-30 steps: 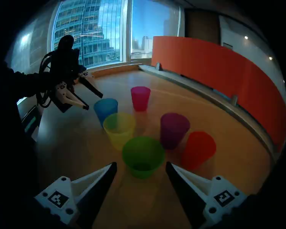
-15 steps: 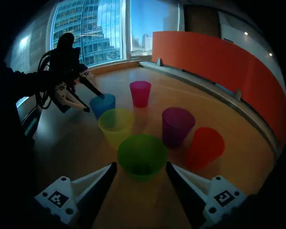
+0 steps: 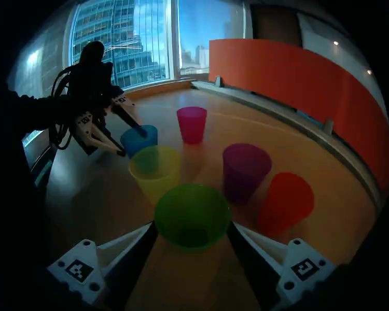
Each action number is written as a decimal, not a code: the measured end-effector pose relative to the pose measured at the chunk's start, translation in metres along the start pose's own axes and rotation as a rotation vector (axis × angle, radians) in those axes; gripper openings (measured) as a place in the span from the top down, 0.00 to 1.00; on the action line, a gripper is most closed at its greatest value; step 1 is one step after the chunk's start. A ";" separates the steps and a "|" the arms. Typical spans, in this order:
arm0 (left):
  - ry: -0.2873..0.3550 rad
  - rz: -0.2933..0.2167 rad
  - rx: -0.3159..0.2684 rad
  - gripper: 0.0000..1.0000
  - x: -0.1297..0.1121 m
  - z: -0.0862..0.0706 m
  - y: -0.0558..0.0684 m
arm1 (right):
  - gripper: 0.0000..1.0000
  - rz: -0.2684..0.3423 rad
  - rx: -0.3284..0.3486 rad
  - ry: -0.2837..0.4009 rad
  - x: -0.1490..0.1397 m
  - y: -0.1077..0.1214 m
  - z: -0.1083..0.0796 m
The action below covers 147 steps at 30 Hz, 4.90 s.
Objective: Pour water
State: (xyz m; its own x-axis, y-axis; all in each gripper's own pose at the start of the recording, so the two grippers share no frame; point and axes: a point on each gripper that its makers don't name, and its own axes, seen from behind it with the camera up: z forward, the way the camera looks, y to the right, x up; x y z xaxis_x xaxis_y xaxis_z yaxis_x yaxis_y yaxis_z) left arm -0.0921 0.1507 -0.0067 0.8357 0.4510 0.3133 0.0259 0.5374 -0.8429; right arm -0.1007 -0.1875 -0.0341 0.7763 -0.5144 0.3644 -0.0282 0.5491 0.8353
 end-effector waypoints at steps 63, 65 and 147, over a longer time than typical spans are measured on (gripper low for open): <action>0.044 0.041 0.020 0.16 0.031 0.008 0.002 | 0.11 0.006 0.021 0.041 0.021 -0.004 -0.006; 0.055 0.042 0.027 0.16 0.037 0.003 0.002 | 0.11 0.007 0.016 0.052 0.025 -0.004 -0.009; 0.448 0.151 0.185 0.16 0.209 -0.123 0.026 | 0.11 -0.053 -0.012 0.496 0.182 -0.043 -0.098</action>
State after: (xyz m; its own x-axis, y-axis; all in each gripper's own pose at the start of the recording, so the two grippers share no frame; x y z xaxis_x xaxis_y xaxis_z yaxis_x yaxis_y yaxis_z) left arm 0.1503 0.1711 -0.0169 0.9769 0.2055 -0.0584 -0.1770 0.6252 -0.7601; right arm 0.1035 -0.2404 -0.0442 0.9826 -0.1677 0.0793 0.0243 0.5399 0.8414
